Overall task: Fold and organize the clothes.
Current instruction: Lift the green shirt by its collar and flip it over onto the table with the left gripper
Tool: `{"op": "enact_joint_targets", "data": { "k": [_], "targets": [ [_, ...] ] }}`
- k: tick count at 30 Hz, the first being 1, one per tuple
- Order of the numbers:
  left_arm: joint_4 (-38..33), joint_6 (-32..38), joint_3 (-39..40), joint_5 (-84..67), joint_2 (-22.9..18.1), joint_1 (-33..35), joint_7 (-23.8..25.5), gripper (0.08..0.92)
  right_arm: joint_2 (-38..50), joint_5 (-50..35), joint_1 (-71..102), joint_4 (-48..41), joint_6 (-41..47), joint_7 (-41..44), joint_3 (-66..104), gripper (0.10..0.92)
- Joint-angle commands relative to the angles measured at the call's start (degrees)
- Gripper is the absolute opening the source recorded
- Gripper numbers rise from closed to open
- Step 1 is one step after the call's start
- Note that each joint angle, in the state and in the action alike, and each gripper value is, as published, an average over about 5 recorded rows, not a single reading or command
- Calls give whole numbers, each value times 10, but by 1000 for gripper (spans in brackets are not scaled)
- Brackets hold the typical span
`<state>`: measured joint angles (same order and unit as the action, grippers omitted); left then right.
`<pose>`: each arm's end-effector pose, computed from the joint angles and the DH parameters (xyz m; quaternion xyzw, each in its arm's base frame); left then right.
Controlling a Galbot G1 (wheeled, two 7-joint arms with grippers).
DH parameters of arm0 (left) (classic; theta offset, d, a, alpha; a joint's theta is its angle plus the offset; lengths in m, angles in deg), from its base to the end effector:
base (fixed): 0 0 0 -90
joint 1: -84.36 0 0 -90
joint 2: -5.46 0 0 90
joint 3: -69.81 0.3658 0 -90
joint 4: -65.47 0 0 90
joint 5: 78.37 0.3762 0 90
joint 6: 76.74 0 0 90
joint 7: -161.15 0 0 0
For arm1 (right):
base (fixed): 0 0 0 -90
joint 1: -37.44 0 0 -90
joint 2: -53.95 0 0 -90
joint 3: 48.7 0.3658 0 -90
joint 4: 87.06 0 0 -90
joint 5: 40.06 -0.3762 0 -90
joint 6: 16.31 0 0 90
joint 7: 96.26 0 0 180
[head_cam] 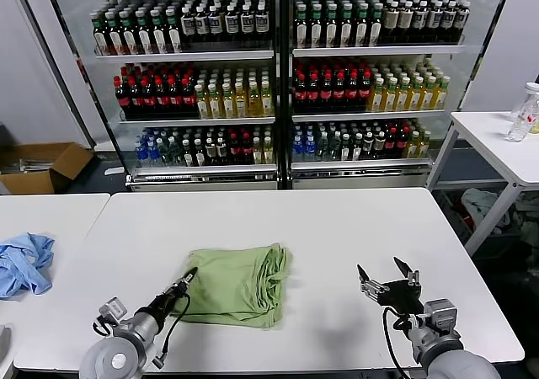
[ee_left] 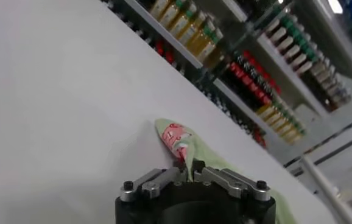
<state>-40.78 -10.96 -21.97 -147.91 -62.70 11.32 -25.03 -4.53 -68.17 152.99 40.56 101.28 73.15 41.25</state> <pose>0.2760 0.1073 -0.3326 -0.0674 -0.8918 0.3795 0.2368 0.2187 -0.0710 -0.2334 0.0698 -0.9819 0.0467 0.1696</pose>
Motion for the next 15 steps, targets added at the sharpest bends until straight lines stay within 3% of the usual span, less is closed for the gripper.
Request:
{"op": "enact_joint_targets", "data": {
  "k": [1,6,9,12,15],
  "targets": [
    [-19,-4,-146,-120,37,12,-3,111,1,-5,-1,3,-2,0,8,823],
    [-12,-10,-268,-122,135,26,-7,111,-2,-9,-14,-1,-6,1,3,823],
    [-28,-11,-306,-110,173,38,-12,111,-7,-8,-18,-2,-8,2,-3,823],
    [-85,-10,-286,-80,183,34,-23,111,-10,-4,-20,0,-9,2,-10,823],
    [-160,-2,-204,-19,166,20,-39,111,-12,1,-20,2,-10,2,-15,823]
  ]
}}
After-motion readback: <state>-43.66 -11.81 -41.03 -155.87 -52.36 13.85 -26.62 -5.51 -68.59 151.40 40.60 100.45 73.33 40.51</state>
